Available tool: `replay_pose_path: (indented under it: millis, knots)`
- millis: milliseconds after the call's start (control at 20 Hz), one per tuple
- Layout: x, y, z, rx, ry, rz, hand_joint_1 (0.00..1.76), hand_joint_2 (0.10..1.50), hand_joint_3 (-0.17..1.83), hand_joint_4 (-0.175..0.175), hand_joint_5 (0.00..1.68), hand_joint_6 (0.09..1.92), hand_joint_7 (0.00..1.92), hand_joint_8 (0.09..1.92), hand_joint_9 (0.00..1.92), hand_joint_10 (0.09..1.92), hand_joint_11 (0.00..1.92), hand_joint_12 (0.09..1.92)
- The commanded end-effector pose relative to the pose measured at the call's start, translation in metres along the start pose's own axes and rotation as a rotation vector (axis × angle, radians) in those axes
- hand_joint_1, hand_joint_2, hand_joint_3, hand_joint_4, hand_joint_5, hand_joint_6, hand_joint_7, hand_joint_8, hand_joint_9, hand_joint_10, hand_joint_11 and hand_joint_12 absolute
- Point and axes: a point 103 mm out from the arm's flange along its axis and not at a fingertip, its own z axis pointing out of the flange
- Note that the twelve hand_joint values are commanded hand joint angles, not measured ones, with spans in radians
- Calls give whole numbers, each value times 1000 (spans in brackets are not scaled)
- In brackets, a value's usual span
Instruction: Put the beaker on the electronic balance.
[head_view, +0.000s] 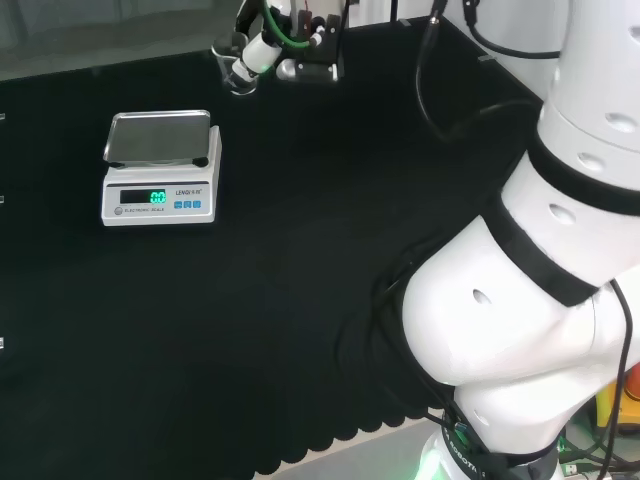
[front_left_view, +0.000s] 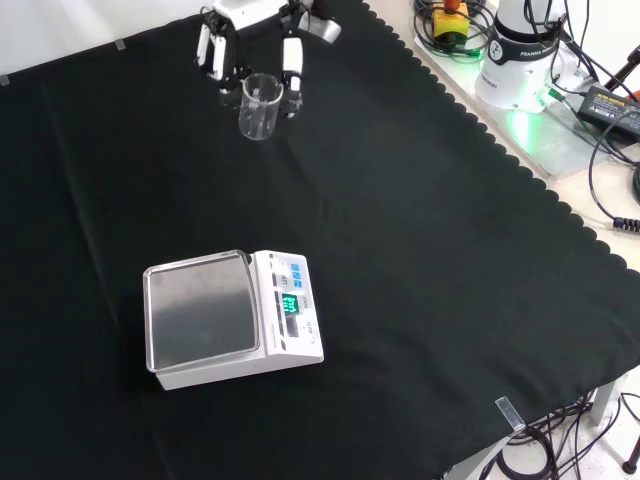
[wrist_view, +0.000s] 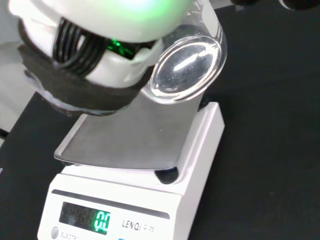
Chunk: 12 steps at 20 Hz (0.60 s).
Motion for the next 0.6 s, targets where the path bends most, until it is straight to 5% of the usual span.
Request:
replay_pose_path:
  millis: [50, 600]
  knots:
    - [-1, 52, 30, 36, 150, -53, 1164, 504, 887, 175, 1366, 621, 1747, 203, 1722, 236, 981, 1158]
    - [23, 83, 59, 86, 150, -84, 1164, 503, 890, 175, 1365, 625, 1751, 203, 1726, 236, 983, 1157]
